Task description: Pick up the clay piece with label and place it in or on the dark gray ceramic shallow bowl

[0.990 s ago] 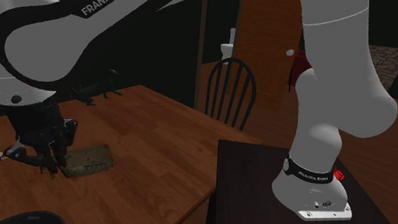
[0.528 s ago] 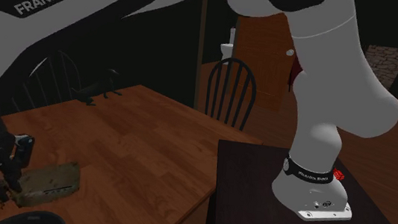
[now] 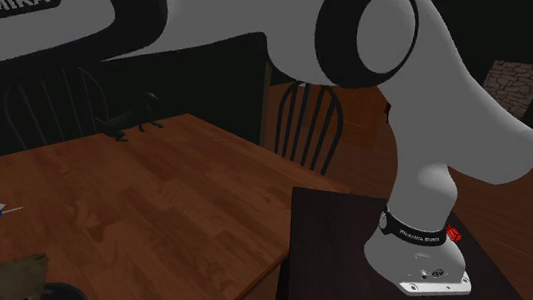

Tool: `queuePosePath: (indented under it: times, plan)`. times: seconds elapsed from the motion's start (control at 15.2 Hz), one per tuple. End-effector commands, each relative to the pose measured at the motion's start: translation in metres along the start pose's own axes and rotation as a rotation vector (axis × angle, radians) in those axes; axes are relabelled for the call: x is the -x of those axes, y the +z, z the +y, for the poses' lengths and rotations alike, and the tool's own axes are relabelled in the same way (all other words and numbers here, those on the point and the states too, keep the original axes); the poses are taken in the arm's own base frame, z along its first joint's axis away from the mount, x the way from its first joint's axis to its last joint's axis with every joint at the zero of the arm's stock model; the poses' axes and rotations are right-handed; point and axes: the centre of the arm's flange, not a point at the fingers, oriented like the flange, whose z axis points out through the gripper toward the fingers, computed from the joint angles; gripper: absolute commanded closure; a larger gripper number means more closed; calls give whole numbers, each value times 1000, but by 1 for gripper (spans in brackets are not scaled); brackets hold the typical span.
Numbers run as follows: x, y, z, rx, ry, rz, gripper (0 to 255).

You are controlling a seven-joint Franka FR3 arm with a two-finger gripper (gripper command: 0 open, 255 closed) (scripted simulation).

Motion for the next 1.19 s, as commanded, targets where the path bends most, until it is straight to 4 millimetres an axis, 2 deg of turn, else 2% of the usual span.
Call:
queuePosePath:
  times: [0.0,0.99,1.12]
  plan:
    - [1,11,-4,0,1,0,255]
    - [1,90,-9,0,1,0,255]
    - [1,90,-9,0,1,0,255]
